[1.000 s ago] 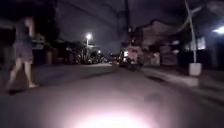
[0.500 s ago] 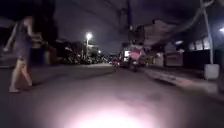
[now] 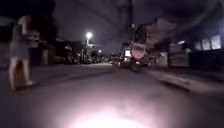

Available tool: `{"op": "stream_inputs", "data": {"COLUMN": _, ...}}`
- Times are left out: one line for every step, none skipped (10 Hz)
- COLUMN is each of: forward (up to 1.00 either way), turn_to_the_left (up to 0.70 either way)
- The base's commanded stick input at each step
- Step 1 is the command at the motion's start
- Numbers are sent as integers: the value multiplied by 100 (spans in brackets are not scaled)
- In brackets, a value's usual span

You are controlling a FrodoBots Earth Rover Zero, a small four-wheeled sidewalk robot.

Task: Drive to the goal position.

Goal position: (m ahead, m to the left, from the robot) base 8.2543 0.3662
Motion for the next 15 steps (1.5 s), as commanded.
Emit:
{"op": "stream_inputs", "data": {"forward": 100, "turn_to_the_left": 0}}
{"op": "stream_inputs", "data": {"forward": 100, "turn_to_the_left": 0}}
{"op": "stream_inputs", "data": {"forward": 100, "turn_to_the_left": 0}}
{"op": "stream_inputs", "data": {"forward": 100, "turn_to_the_left": 0}}
{"op": "stream_inputs", "data": {"forward": 100, "turn_to_the_left": 0}}
{"op": "stream_inputs", "data": {"forward": 100, "turn_to_the_left": 0}}
{"op": "stream_inputs", "data": {"forward": 100, "turn_to_the_left": 0}}
{"op": "stream_inputs", "data": {"forward": 100, "turn_to_the_left": 0}}
{"op": "stream_inputs", "data": {"forward": 100, "turn_to_the_left": 0}}
{"op": "stream_inputs", "data": {"forward": 100, "turn_to_the_left": 0}}
{"op": "stream_inputs", "data": {"forward": 100, "turn_to_the_left": 0}}
{"op": "stream_inputs", "data": {"forward": 100, "turn_to_the_left": 0}}
{"op": "stream_inputs", "data": {"forward": 100, "turn_to_the_left": 0}}
{"op": "stream_inputs", "data": {"forward": 100, "turn_to_the_left": 0}}
{"op": "stream_inputs", "data": {"forward": 100, "turn_to_the_left": 2}}
